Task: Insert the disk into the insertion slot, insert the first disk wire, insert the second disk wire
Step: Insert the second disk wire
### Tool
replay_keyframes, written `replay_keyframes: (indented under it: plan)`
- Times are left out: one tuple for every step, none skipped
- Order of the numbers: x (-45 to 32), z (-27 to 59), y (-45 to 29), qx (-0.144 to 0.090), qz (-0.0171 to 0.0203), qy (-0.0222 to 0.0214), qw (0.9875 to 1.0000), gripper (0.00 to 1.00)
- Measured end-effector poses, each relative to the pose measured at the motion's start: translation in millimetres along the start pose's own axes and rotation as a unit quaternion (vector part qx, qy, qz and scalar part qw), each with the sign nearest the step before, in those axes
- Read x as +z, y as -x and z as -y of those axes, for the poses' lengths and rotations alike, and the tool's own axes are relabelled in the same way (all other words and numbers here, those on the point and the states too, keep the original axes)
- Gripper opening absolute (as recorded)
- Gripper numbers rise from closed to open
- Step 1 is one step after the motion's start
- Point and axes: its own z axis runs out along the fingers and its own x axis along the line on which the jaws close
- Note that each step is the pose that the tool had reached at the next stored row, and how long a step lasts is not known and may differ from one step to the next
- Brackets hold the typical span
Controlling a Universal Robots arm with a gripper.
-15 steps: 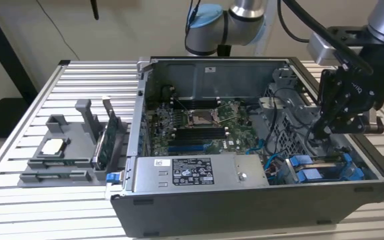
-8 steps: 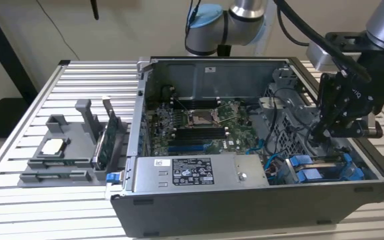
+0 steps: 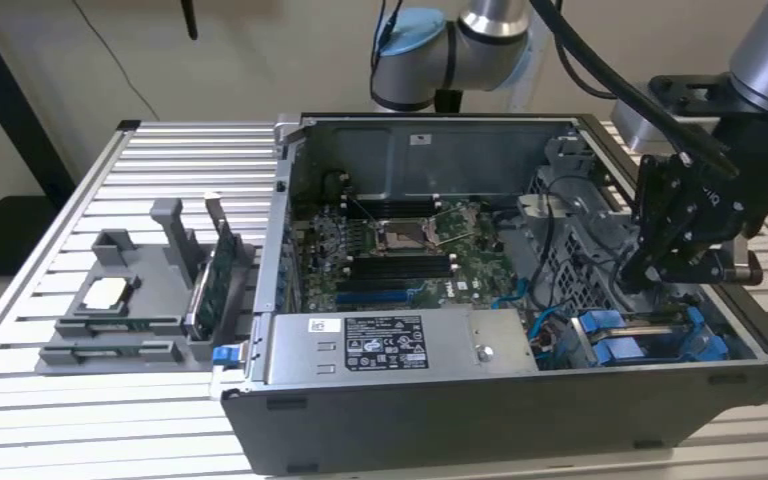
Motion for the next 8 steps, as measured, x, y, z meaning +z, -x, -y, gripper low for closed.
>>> replay_keyframes:
  plan:
    - [0.0,0.0,0.0,0.0,-0.0001,0.0,1.0,0.16]
    - [0.0,0.0,0.0,0.0,-0.0001,0.0,1.0,0.16]
    - [0.0,0.0,0.0,0.0,-0.0001,0.0,1.0,0.16]
    - [0.2,0.0,-0.1,0.0,0.0,0.0,1.0,0.16]
    - [0.2,0.0,-0.1,0.0,0.0,0.0,1.0,0.16]
    - [0.3,0.0,-0.1,0.0,0.0,0.0,1.0,0.16]
    - [0.3,0.0,-0.1,0.0,0.0,0.0,1.0,0.16]
    - [0.3,0.0,-0.1,0.0,0.0,0.0,1.0,0.16]
